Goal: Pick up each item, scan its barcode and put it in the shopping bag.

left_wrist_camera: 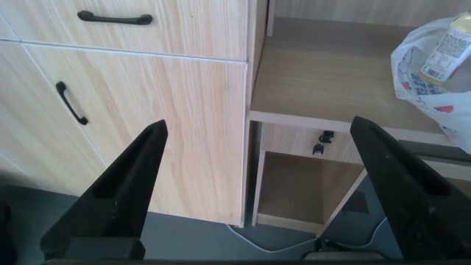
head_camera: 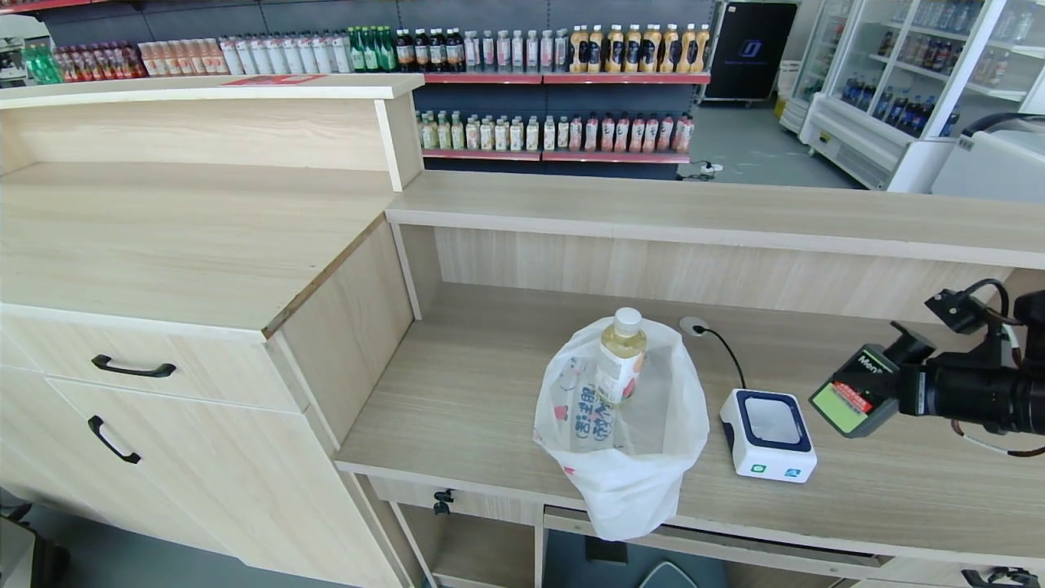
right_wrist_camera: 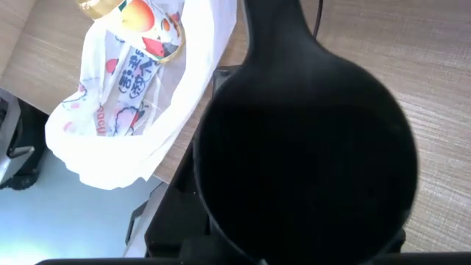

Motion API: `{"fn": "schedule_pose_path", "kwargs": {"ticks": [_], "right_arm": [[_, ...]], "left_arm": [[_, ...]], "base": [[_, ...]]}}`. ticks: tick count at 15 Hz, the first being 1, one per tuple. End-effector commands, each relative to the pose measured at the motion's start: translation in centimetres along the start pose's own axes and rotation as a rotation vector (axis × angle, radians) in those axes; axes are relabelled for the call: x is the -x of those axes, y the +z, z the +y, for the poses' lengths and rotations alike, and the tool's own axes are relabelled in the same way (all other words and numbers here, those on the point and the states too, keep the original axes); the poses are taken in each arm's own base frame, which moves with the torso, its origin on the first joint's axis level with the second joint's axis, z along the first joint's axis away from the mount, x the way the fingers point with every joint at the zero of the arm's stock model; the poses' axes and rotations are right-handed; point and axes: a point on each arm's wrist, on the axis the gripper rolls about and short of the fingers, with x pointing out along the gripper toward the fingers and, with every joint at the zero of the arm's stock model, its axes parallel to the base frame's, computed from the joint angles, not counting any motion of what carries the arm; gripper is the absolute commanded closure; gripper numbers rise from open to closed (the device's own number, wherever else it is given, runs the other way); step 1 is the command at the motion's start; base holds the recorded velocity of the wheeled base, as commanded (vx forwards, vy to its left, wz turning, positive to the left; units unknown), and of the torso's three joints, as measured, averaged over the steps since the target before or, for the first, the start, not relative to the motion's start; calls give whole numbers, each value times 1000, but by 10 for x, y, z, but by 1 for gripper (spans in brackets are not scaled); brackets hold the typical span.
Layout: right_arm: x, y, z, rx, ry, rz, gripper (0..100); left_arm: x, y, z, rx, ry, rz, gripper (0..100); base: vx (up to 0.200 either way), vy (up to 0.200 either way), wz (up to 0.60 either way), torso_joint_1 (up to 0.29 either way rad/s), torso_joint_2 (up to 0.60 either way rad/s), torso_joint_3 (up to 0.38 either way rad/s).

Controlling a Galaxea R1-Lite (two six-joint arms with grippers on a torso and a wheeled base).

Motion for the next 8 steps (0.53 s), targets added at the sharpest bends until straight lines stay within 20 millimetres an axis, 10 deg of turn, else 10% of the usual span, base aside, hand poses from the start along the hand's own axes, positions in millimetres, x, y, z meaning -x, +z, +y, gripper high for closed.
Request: {"fn": "schedule_pose_path", "kwargs": {"ticks": [1, 8], "right_arm": [[-8, -7, -4, -10, 28, 16, 100], [-25, -13, 0, 23, 111, 23, 100]], "left_arm": [[0, 0, 0, 0, -1, -1, 0], [0, 0, 0, -1, 1, -1, 0]], "base": [[0, 0, 0, 0, 0, 0], [0, 0, 0, 0, 0, 0]]}}
